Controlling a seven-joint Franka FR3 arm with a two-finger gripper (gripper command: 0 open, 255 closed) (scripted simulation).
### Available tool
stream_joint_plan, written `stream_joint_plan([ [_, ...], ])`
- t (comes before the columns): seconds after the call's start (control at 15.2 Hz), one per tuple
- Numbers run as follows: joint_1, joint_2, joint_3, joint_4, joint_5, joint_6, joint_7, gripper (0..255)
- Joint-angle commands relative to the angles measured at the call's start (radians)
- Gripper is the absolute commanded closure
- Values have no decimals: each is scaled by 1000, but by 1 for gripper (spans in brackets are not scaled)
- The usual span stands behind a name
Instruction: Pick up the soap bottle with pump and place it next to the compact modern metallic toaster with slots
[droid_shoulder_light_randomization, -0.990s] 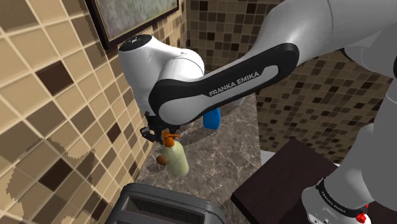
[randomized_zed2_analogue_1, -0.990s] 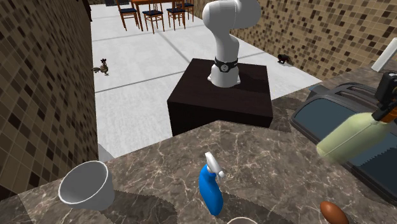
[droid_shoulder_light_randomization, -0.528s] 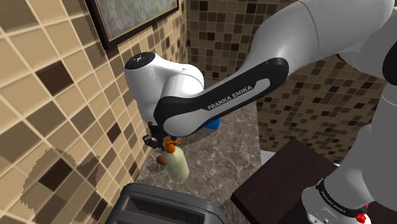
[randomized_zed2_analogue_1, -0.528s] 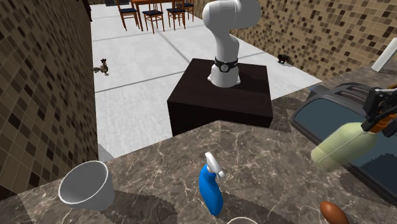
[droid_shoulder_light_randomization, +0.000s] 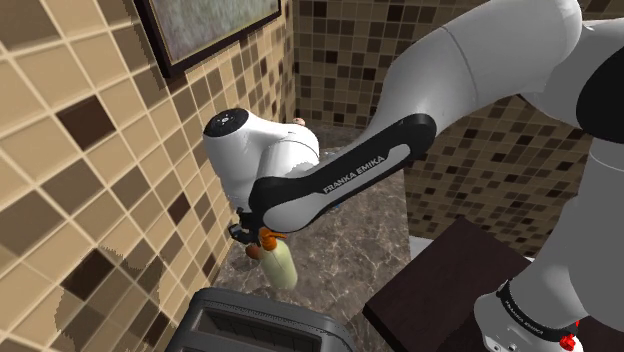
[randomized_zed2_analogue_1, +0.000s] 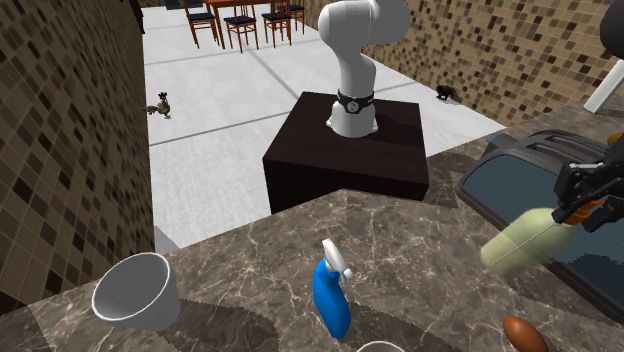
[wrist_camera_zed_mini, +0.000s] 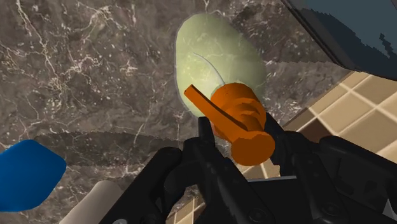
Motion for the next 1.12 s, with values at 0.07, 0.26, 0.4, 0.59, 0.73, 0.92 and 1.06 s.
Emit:
stream_joint_plan([
  [0.07, 4, 22, -6, -13, -14, 33, 11, 255],
  [0.26, 7, 41, -11, -21, -25, 58, 20, 255],
  [0.4, 7, 41, -11, -21, -25, 58, 20, 255],
  [0.59, 7, 41, -11, -21, -25, 58, 20, 255],
  [0.73, 7, 41, -11, -21, -25, 58, 20, 255],
  [0.92, 7, 40, -11, -21, -25, 58, 20, 0],
  [1.06, 7, 40, -11, -21, -25, 58, 20, 0],
])
